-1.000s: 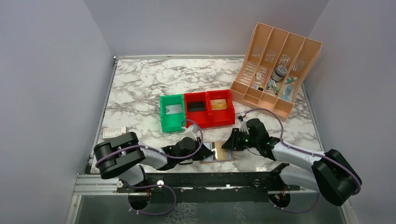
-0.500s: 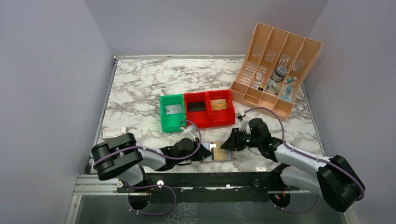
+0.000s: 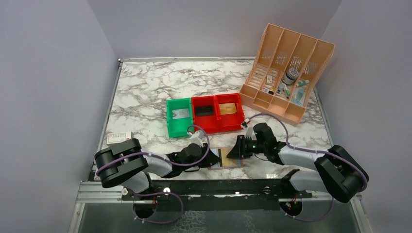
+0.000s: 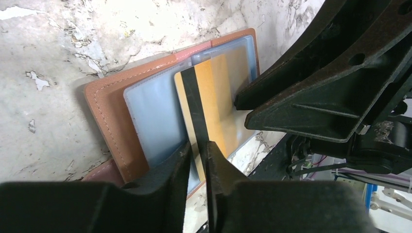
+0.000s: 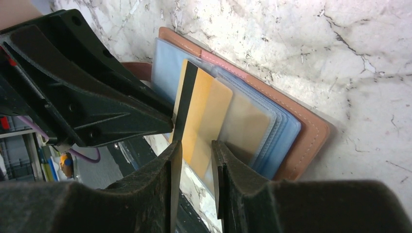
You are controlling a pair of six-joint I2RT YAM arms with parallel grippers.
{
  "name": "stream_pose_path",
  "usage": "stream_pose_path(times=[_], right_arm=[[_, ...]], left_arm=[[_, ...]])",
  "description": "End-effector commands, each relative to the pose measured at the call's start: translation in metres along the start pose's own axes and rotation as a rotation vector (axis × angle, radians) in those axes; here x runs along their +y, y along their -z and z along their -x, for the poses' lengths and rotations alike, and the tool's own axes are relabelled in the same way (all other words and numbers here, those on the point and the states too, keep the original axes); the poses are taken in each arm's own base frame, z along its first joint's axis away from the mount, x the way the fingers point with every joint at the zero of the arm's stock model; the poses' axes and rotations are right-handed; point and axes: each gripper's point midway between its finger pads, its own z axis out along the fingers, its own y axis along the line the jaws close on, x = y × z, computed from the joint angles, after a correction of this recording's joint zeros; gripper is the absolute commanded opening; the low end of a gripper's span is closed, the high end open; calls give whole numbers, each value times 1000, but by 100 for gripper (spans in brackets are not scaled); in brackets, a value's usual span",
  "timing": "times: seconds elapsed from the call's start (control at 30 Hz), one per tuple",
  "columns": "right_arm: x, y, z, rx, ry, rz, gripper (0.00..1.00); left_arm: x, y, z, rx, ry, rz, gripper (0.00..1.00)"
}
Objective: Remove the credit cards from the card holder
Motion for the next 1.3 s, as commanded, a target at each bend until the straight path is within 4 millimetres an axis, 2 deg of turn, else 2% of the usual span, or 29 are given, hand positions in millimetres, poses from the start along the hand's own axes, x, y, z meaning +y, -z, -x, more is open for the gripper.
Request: stream_pose_path(times=[0.0, 0.27, 0.5, 0.6, 0.73, 0.9, 1.07, 1.17, 1.27], right_arm=[[-29, -2, -24, 56, -40, -105, 31], [-30, -2, -28, 58, -45, -99, 31], [-31, -2, -29, 57, -50, -101, 31], [-32, -2, -29, 58, -49, -102, 31], [-31, -2, -26, 51, -48, -106, 31], [-24, 2, -13, 18, -21, -110, 33], [-10, 7, 8, -37, 19, -103, 36], [0, 11, 21, -68, 48, -88, 39], [18, 19, 36, -118, 87, -44, 46]], left_arm=[[-10, -2, 6, -26, 14, -15, 25], [-31, -9, 5, -9, 50, -102, 32], [-29, -10, 2, -5, 87, -116, 32], [-30, -10, 2, -6, 87, -119, 28], [-27, -6, 4, -19, 88, -116, 16], [-23, 3, 9, -54, 82, -114, 0], [-22, 12, 13, -70, 48, -107, 0], [-12, 19, 19, -95, 9, -49, 0], [-6, 33, 29, -130, -30, 5, 0]])
